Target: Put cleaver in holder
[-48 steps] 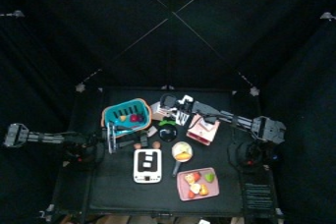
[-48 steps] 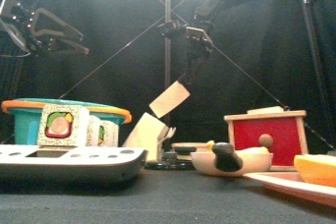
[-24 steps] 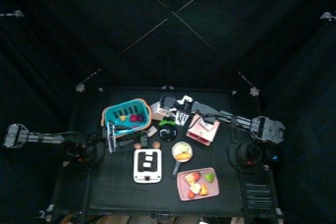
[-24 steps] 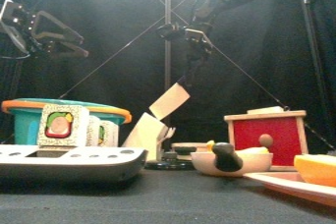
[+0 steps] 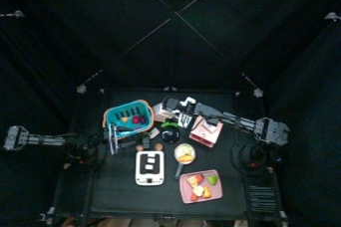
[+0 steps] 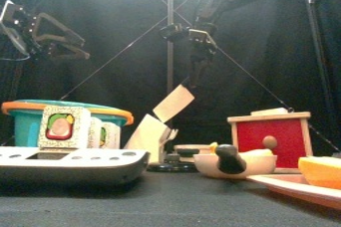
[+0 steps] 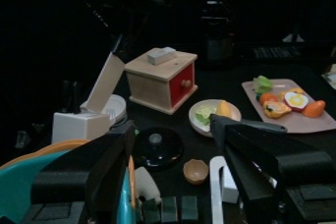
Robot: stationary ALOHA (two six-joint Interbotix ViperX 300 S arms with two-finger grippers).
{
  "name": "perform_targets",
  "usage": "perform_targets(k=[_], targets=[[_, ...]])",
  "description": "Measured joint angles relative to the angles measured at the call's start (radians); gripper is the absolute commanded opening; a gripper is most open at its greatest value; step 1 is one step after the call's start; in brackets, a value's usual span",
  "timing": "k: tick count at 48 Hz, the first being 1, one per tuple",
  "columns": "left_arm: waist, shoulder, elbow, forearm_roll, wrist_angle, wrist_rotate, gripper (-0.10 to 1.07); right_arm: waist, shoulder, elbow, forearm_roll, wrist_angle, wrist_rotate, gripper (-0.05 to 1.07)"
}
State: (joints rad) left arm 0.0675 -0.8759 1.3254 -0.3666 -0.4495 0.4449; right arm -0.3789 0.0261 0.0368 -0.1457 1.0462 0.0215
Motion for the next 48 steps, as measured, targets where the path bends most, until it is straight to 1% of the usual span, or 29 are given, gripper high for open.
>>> perform_targets(k=[26, 48], targets=[[0.000, 0.000, 0.000, -0.009, 0.012, 0.000, 0.95, 0.009, 0.002, 0.000, 0.003, 0.002, -0.002, 0.42], [0.009, 0.000, 0.000, -0.009, 0.021, 0.000, 0.95, 0.008, 0.048, 0.000, 0.002, 0.000, -0.003, 0.42]])
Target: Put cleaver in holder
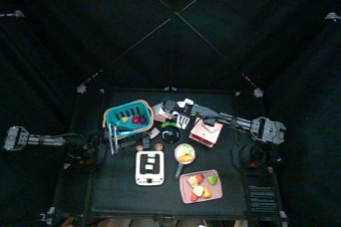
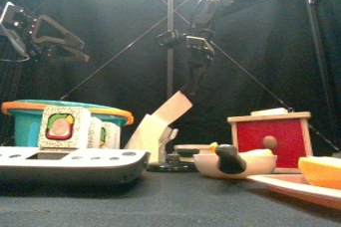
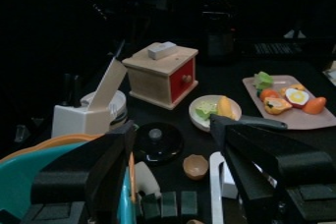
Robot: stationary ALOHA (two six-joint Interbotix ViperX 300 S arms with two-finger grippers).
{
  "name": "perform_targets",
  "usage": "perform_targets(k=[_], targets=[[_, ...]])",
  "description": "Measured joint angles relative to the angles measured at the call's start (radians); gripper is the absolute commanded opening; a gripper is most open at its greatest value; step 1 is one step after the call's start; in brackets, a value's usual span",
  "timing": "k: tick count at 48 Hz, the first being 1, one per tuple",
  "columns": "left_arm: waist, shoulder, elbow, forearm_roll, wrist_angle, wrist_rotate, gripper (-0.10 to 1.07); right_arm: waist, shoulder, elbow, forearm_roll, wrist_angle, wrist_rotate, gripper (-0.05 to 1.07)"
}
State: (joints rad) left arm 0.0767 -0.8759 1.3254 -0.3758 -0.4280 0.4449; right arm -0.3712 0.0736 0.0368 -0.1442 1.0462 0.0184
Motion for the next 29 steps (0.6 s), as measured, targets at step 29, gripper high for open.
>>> perform_targets(k=[29], targets=[[0.005, 0.000, 0.003, 0.000, 0.000, 0.000, 0.95, 0.003, 0.086, -0.146, 0.002, 0.130, 0.000, 0.42]])
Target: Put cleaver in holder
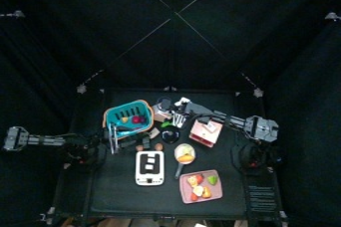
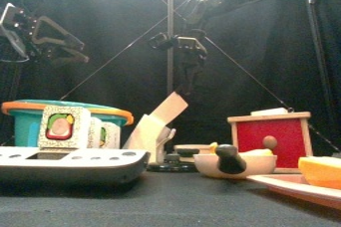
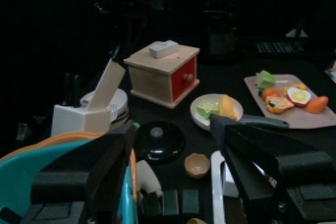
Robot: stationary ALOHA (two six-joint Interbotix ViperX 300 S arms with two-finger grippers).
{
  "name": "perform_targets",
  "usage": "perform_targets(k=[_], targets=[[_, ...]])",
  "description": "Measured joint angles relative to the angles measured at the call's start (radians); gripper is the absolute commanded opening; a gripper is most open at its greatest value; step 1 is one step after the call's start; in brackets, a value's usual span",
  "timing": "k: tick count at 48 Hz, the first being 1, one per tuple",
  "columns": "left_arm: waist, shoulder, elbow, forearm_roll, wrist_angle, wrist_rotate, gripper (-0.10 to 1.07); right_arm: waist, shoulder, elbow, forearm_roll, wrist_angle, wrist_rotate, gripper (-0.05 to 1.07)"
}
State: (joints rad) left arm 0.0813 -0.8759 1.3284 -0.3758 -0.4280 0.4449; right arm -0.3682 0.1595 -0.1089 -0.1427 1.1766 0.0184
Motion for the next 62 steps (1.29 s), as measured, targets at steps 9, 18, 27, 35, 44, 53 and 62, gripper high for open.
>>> perform_targets(k=[9, 18, 27, 35, 44, 53, 62], targets=[[0.002, 0.000, 0.002, 0.000, 0.000, 0.000, 0.95, 0.000, 0.029, -0.051, 0.002, 0.037, -0.002, 0.42], [0.002, 0.000, 0.002, 0.000, 0.000, 0.000, 0.95, 0.000, 0.048, -0.081, 0.003, 0.044, -0.003, 0.43], [0.002, -0.002, 0.002, 0.000, 0.002, 0.000, 0.95, 0.000, 0.055, -0.087, 0.012, 0.041, -0.003, 0.45], [0.000, 0.000, 0.002, 0.000, 0.008, 0.000, 0.95, -0.002, 0.055, -0.087, 0.044, 0.018, -0.003, 0.46], [0.000, -0.002, 0.002, 0.000, 0.012, 0.000, 0.95, -0.003, 0.055, -0.087, 0.055, -0.011, -0.002, 0.55], [0.002, -0.002, 0.002, 0.000, 0.012, -0.002, 0.95, -0.003, 0.054, -0.087, 0.058, -0.048, -0.003, 0.66], [0.002, 0.000, 0.002, 0.000, 0.012, -0.002, 0.95, -0.008, 0.055, -0.087, 0.097, -0.083, -0.002, 0.73]])
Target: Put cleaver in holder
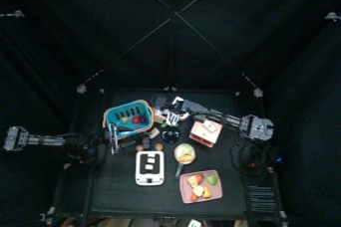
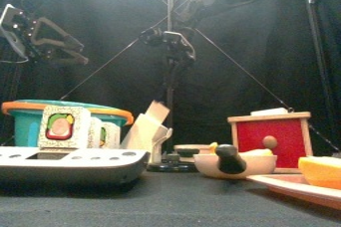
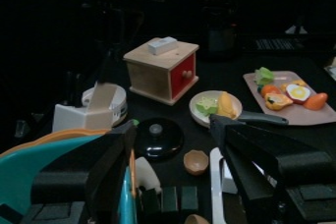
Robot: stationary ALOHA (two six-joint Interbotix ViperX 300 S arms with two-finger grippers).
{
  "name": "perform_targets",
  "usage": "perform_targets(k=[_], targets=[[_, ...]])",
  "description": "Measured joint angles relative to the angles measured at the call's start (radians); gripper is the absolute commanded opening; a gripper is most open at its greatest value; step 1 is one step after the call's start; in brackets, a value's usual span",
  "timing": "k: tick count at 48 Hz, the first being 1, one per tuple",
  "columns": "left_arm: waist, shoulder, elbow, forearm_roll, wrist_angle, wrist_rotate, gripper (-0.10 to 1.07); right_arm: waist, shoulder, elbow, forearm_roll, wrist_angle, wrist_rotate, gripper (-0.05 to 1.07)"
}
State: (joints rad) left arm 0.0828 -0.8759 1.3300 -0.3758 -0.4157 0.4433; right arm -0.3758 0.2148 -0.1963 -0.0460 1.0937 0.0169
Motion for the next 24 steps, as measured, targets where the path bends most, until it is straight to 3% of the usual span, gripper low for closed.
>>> perform_targets(k=[24], targets=[[0.000, 0.000, 0.000, 0.000, 0.009, 0.000, 0.95, -0.014, 0.000, 0.021, 0.032, -0.025, 0.003, 0.73]])
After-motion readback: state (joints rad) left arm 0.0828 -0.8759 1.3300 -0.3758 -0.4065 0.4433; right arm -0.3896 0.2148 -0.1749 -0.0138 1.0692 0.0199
